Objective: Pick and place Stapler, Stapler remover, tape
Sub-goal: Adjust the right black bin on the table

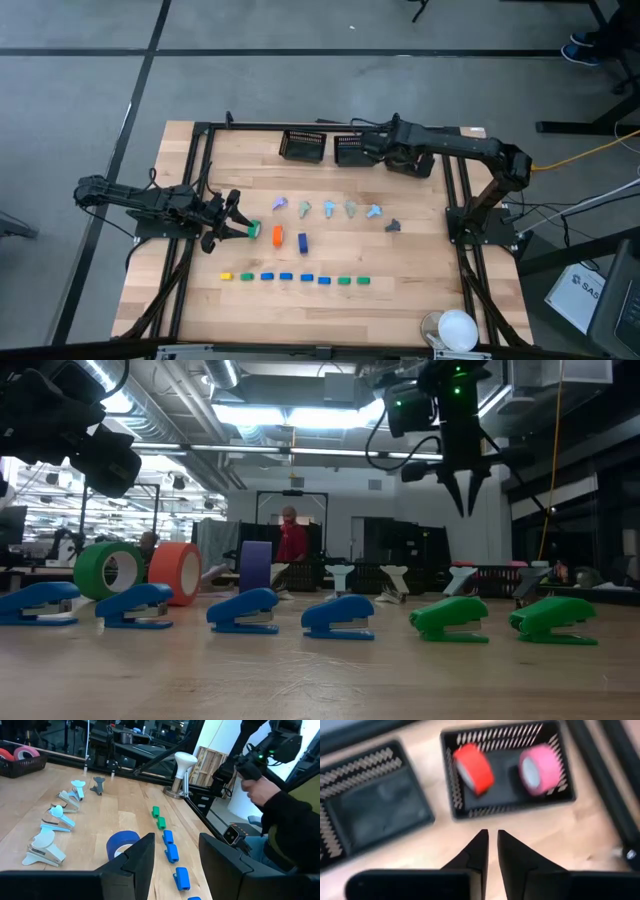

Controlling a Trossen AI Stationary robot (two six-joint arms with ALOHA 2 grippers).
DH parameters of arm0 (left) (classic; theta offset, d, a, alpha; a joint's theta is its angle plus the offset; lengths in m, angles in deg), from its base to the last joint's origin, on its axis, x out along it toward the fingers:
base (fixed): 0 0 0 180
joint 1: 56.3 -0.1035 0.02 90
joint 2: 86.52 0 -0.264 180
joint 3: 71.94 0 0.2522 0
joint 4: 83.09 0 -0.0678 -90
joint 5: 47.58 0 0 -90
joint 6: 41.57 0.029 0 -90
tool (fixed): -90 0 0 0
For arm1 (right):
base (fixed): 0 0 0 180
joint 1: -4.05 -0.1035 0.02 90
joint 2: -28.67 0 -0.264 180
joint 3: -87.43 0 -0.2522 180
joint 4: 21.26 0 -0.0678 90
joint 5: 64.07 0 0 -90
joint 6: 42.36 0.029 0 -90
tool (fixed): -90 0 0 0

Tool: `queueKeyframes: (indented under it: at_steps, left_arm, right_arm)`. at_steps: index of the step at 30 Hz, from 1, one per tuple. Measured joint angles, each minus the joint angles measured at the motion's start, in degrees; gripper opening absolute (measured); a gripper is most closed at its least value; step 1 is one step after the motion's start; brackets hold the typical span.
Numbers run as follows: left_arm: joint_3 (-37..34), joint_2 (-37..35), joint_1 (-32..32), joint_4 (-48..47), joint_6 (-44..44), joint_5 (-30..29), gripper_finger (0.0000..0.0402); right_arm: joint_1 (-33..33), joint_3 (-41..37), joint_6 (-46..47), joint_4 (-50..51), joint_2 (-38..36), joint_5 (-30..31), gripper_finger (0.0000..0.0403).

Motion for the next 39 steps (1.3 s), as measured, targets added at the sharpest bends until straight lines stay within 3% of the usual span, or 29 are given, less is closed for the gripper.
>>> queueKeyframes:
  at_steps: [12, 20, 23, 39]
  left_arm:
    - [0.0, 0.0, 0.0, 0.0, 0.0, 0.0, 0.015]
    - [0.0, 0.0, 0.0, 0.0, 0.0, 0.0, 0.015]
    - [0.0, 0.0, 0.0, 0.0, 0.0, 0.0, 0.015]
    - [0.0, 0.0, 0.0, 0.0, 0.0, 0.0, 0.015]
  right_arm:
    - [-6.8, 4.4, -0.4, -2.8, 0.0, -6.5, 0.0012]
    - [-9.5, 4.7, 3.0, 0.0, 0.1, 2.1, 0.0012]
    - [-8.4, 4.7, 7.2, 3.2, 1.0, 3.3, 0.0012]
    - [2.5, 3.5, 7.1, 2.2, 12.2, 0.9, 0.0012]
